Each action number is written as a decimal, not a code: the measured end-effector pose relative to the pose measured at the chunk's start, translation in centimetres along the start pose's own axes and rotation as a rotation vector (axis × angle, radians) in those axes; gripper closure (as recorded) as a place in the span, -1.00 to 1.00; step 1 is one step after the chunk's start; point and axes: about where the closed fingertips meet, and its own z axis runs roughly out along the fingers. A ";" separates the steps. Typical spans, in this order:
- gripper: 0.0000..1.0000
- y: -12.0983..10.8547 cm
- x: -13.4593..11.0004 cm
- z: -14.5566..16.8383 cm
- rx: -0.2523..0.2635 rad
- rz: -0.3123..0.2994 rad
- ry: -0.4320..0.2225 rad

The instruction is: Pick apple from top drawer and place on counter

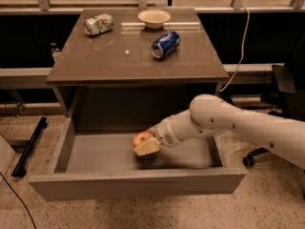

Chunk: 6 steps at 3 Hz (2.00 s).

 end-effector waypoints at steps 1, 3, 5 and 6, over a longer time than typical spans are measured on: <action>1.00 0.3 -3.4 -4.9 -0.030 -0.125 -0.045; 1.00 1.7 -9.1 -14.4 -0.001 -0.331 -0.028; 1.00 0.7 -13.2 -19.5 0.082 -0.398 -0.040; 1.00 0.5 -13.6 -19.8 0.088 -0.401 -0.045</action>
Offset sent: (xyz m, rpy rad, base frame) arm 0.0010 -0.0533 0.1753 -0.0356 -0.2456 0.2474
